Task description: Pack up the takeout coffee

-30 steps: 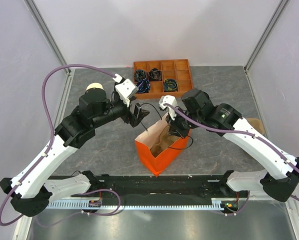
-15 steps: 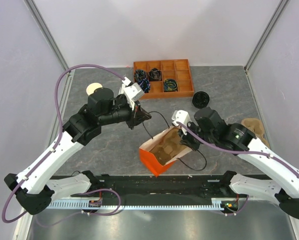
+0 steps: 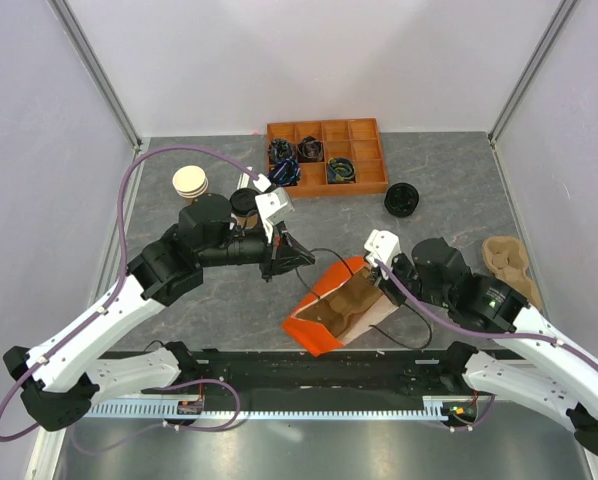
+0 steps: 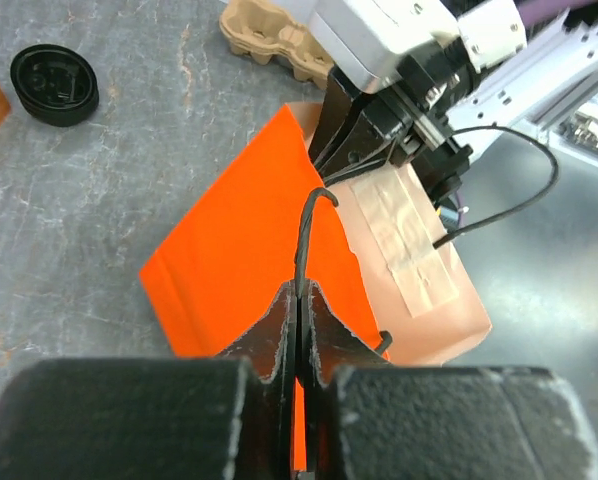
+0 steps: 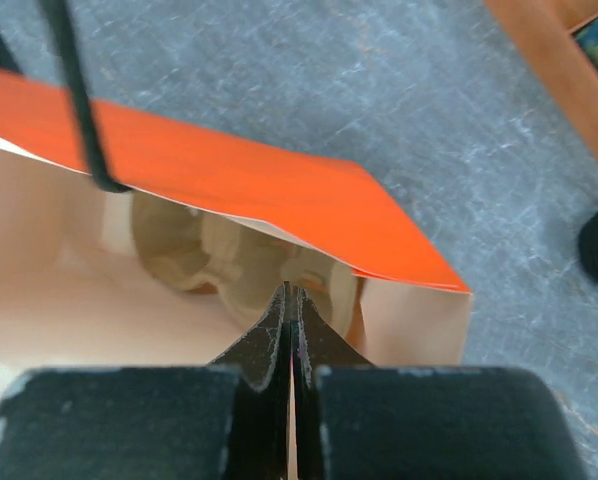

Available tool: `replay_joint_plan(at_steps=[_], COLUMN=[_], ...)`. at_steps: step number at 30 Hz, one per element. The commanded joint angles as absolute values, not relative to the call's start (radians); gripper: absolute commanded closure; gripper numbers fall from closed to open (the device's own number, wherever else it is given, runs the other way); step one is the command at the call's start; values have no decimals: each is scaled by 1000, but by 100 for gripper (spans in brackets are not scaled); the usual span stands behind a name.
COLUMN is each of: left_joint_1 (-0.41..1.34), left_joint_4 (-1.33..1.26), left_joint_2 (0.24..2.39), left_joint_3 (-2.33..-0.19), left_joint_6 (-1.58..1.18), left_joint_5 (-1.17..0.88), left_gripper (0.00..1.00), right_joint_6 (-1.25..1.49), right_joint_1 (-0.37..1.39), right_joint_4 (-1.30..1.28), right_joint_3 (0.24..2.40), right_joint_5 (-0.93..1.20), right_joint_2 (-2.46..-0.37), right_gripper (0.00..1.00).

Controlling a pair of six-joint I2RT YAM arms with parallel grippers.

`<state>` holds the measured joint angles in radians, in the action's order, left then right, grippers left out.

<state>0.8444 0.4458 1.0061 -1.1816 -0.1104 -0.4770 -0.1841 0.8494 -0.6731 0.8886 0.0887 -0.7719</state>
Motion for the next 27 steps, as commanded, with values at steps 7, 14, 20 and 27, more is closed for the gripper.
replay_joint_plan(at_steps=[7, 14, 20, 27], left_joint_1=[821, 770, 739, 709], left_joint_4=[391, 394, 399, 420], left_joint_2=[999, 996, 962, 933], left_joint_3=[-1141, -1137, -1118, -1065], left_joint_6=[-219, -230, -216, -273], left_joint_5=[-465, -459, -430, -403], left_gripper=[98, 98, 98, 98], right_joint_6=[-288, -346, -353, -194], right_joint_1=[864, 890, 891, 891], right_joint_4=[-500, -506, -489, -505], right_joint_3=[831, 808, 770, 839], right_joint_5=[17, -34, -37, -121], right_joint_2=[-808, -854, -818, -908], right_gripper=[100, 100, 100, 100])
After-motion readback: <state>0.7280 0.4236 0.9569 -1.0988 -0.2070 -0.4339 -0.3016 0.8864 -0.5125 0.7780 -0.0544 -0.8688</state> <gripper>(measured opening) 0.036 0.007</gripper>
